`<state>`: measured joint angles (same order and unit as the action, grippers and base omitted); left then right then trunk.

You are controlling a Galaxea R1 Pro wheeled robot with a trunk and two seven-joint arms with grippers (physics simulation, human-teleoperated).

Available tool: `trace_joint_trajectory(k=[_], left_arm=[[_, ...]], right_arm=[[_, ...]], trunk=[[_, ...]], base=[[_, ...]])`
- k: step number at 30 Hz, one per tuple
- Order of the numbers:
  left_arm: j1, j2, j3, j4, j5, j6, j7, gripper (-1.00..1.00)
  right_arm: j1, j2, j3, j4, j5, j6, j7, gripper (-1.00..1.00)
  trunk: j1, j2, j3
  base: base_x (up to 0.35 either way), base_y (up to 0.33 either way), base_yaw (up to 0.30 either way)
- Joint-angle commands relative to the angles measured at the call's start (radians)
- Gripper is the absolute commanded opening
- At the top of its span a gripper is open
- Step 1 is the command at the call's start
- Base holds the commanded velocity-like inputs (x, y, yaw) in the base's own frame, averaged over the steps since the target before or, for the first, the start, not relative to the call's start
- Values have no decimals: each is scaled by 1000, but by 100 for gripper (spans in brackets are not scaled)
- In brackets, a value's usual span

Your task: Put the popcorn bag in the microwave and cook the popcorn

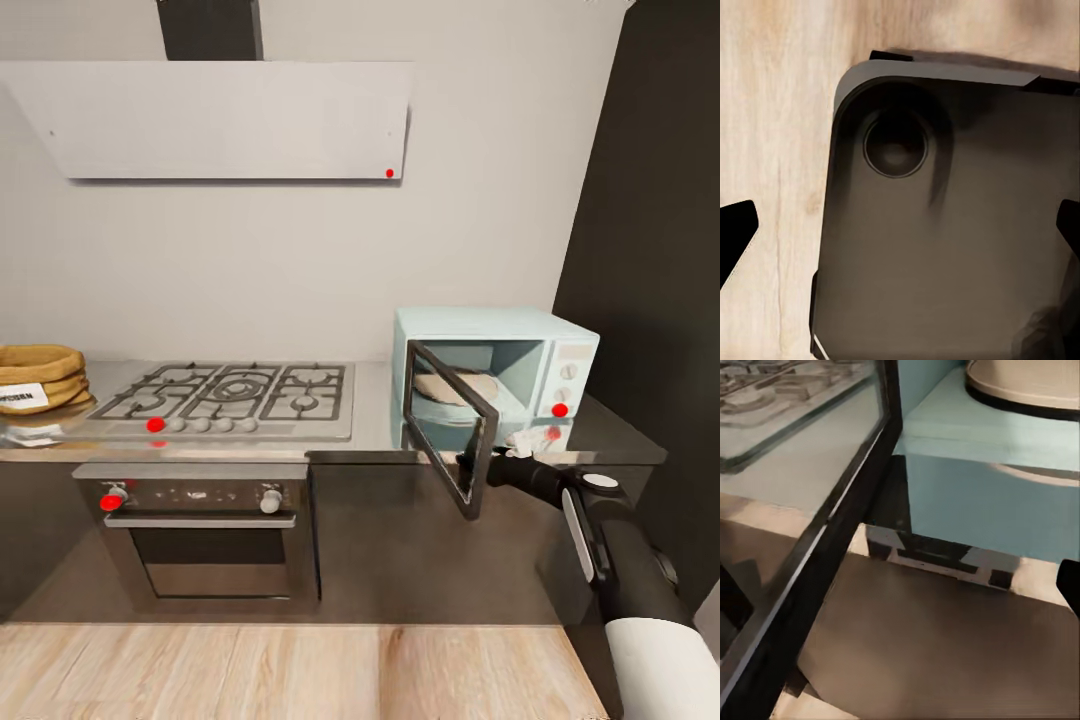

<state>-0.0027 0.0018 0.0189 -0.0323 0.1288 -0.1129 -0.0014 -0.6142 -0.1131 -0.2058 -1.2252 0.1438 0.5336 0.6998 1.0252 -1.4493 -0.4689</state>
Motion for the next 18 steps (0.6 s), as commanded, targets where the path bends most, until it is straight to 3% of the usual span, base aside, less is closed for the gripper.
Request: trace_joint_trajectory(k=[1,4,9,13,15,18], left_arm=[[0,0,1,0,6,-2,0,100],[0,0,1,0,6,-2,0,100],[0,0,1,0,6,-2,0,100],[0,1,1,0,6,-2,0,100],[0,1,1,0,6,-2,0,100],[-1,1,1,0,6,-2,0,100]], right_arm=[[-1,-1,-2,-1,8,5,12,100],[-1,-3,-4,-1,7,5,19,100],[-1,-3,-2,-2,9,5,89,100],[-1,4,-1,-2,10,5,90,100],[-1,0,-5,0,5,4,74,100],[-1,-5,-55,33,4,-1,-43,100]], trunk=[[0,-1,-1],[0,-1,-1],[0,-1,-1],[0,-1,-1],[0,-1,-1],[0,-1,-1]], base=[[-158,228,0],[-169,203,0],[-175,190,0],[-175,211,0],[-152,168,0],[-46,45,0]])
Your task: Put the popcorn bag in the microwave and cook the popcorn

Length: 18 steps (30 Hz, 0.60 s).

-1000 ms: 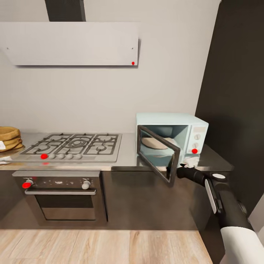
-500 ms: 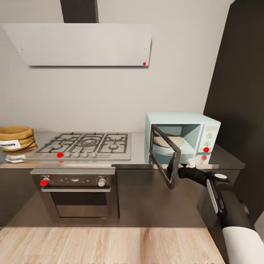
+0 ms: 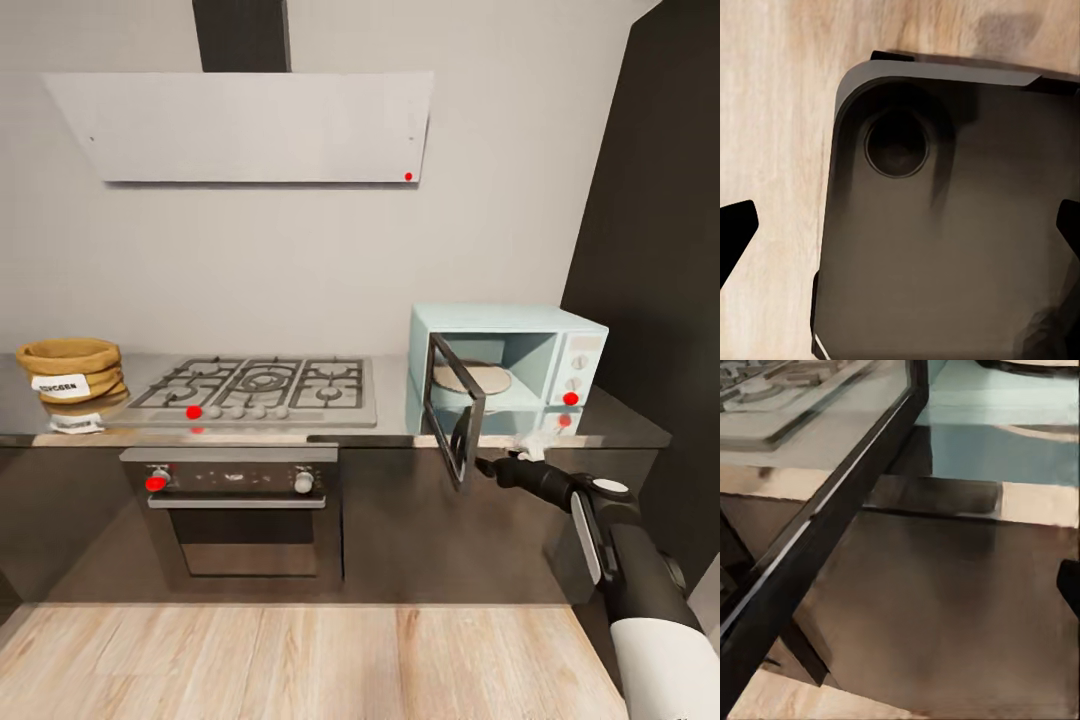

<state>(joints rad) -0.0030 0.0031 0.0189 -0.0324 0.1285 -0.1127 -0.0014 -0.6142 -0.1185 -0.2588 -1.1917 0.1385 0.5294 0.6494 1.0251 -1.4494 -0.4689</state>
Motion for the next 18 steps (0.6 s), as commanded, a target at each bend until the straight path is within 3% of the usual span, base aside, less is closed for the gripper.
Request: trace_joint_trajectory(k=[1,6,7,11,18], left_arm=[[0,0,1,0,7,-2,0,100],[0,-1,1,0,7,-2,0,100],[0,-1,1,0,7,-2,0,100],[0,-2,1,0,7,-2,4,100],[0,-2,1,0,6,-2,4,100]], right_arm=[[-1,0,-26,12,11,-13,-49,100],[-1,-1,-41,23,11,-37,-95,100],[-1,0,-42,46,30,-37,-101,100],[-1,1,-44,272,155,-43,-125,100],[-1,4,-43,646,188,-75,-130,100]], trunk=[[0,-1,-1],[0,-1,-1],[0,-1,-1],[0,-1,-1],[0,-1,-1]], base=[[-9,9,0],[-2,2,0],[0,0,0],[0,0,0],[0,0,0]])
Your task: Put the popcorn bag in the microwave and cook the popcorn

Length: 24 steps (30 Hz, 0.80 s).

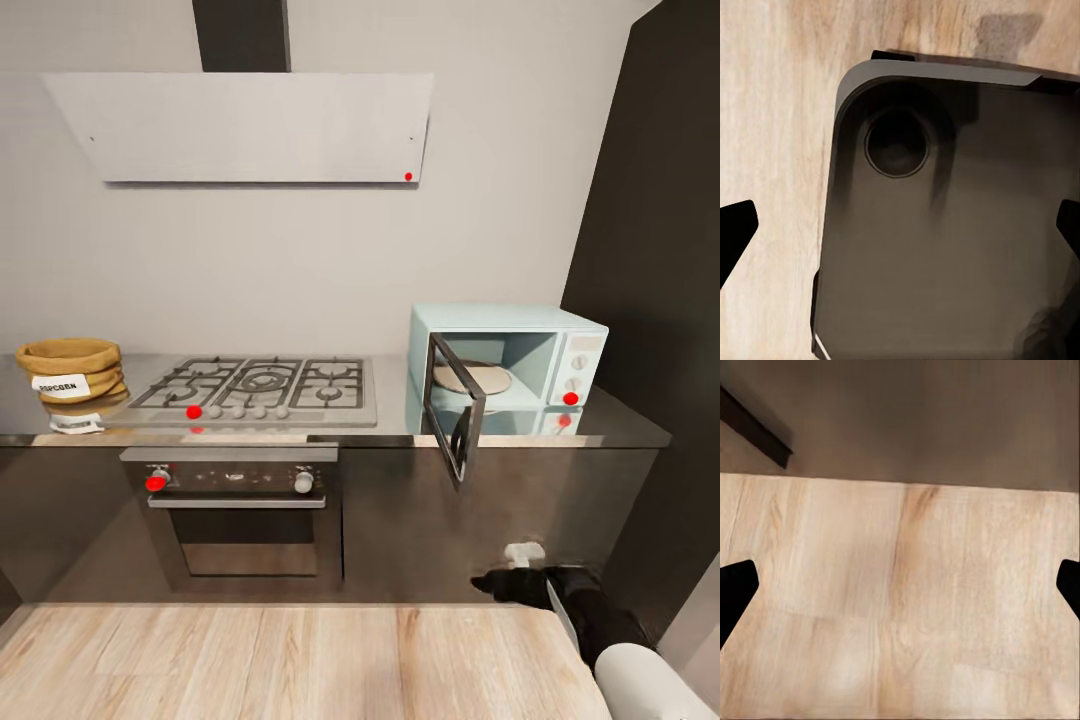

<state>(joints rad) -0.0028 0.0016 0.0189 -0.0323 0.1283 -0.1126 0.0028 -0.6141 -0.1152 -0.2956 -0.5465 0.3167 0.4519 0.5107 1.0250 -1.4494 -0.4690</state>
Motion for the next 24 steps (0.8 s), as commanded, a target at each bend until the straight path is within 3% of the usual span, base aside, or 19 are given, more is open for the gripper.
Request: trace_joint_trajectory(k=[1,4,7,10,11,14,16,22,24], left_arm=[[0,-2,1,0,5,-2,0,100],[0,-3,0,0,4,-2,-1,100],[0,-3,0,0,4,-2,-1,100],[0,0,-1,0,5,-2,-1,100],[0,0,0,0,5,-2,-1,100],[0,0,1,0,5,-3,0,100],[0,0,1,0,5,-3,0,100],[0,1,1,0,7,-2,2,100],[0,0,1,0,7,-2,3,100]], right_arm=[[-1,0,-7,90,11,-69,7,100],[-1,-2,-7,205,11,-170,5,100],[-1,-3,-7,311,9,-213,0,100],[28,-11,-1,534,14,-323,-9,100],[37,-13,1,549,16,-347,-16,100],[146,-14,3,572,18,-422,-46,100],[258,-11,3,576,15,-451,-61,100],[403,1,-6,580,2,-463,-220,100],[447,-4,-7,580,-31,-482,-265,100]], trunk=[[0,-1,-1],[0,-1,-1],[0,-1,-1],[0,-1,-1],[0,-1,-1],[0,-1,-1],[0,-1,-1],[0,-1,-1],[0,-1,-1]], base=[[0,0,0],[0,0,0],[0,0,0],[0,0,0],[0,0,0],[0,0,0],[0,0,0],[0,0,0],[0,0,0]])
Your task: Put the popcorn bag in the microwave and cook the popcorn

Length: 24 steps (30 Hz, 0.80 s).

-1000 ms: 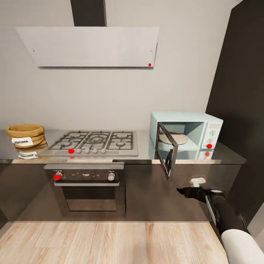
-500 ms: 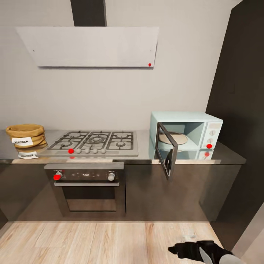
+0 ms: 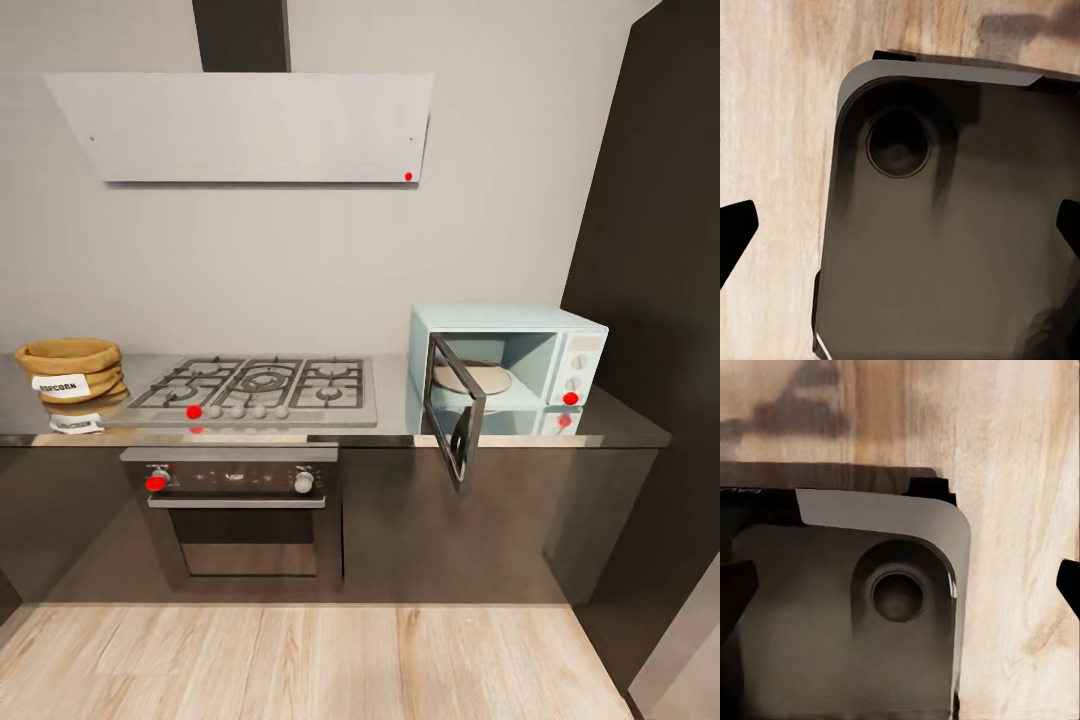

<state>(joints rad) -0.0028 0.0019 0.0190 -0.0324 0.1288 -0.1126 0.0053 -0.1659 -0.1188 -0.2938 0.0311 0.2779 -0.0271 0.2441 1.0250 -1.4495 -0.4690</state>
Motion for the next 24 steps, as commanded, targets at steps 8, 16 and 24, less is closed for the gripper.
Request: trace_joint_trajectory(k=[8,16,24], left_arm=[[-1,0,2,0,8,-3,2,100],[0,0,3,0,8,-5,4,100],[0,0,2,0,8,-5,3,100]], right_arm=[[25,3,-9,3,-27,-22,-115,100],[25,5,-8,3,-26,-27,-120,100],[25,5,-8,3,-25,-28,-120,100]], trunk=[[0,0,2],[0,0,5],[0,0,7]], base=[[0,0,142],[0,0,265],[0,0,268]])
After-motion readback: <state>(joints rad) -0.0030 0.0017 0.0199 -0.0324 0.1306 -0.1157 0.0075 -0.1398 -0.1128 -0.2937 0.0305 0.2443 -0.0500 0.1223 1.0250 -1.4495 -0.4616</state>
